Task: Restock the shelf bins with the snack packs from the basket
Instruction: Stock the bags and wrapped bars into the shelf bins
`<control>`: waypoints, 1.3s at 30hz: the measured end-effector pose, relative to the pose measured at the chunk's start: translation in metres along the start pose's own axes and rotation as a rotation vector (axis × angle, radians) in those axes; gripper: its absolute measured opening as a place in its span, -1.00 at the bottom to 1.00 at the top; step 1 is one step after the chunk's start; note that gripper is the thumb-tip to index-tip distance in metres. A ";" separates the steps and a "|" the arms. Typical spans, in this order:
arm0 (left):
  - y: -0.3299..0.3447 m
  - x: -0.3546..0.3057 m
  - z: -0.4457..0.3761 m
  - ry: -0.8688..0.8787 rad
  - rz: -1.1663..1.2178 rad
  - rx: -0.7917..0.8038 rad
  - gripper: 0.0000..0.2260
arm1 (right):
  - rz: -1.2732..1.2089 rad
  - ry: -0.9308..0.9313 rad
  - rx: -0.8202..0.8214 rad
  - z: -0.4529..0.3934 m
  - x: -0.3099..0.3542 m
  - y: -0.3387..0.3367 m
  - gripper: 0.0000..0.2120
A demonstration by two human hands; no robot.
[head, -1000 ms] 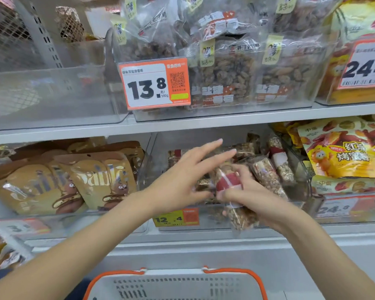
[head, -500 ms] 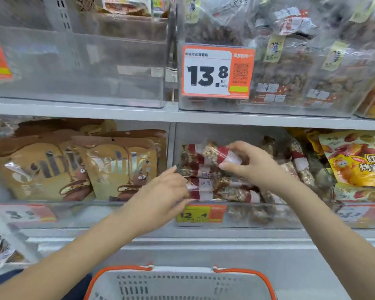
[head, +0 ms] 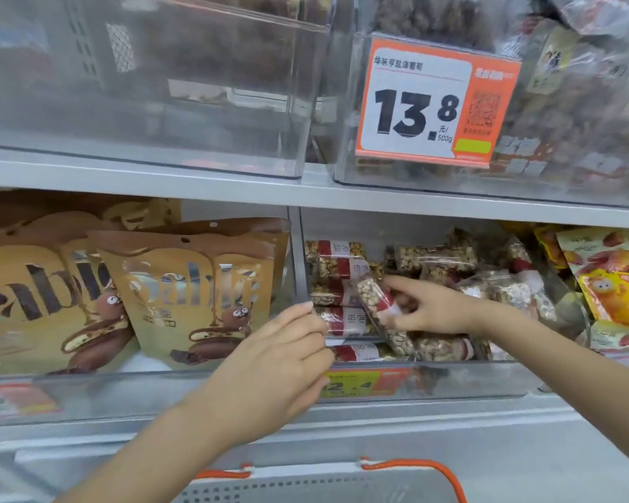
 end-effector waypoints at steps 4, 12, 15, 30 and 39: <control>0.003 -0.005 0.001 -0.037 -0.007 0.004 -0.81 | 0.264 -0.198 -0.160 -0.005 0.030 0.009 -0.38; -0.004 -0.015 0.001 -0.114 -0.012 0.046 -0.77 | 0.658 -0.141 -0.239 -0.020 0.050 0.021 -0.39; -0.008 -0.018 -0.005 -0.080 0.007 0.034 -0.72 | 0.539 -0.113 -0.402 -0.011 0.049 0.022 -0.46; 0.012 0.013 -0.124 -0.369 -0.075 0.592 -0.88 | 0.260 -0.035 -0.279 0.009 0.029 0.004 -0.61; 0.024 0.018 -0.125 -0.323 -0.057 0.559 -0.78 | 0.681 -0.198 0.182 -0.001 0.048 0.028 -0.64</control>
Point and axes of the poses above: each hand's wrist, its own z-axis away from the middle knuckle, its own y-axis out of the palm, x = y × z, the point moved 2 cm from there along -z, towards the middle knuckle, and after that the axes turned 3 degrees about x, right-handed, at the moved point
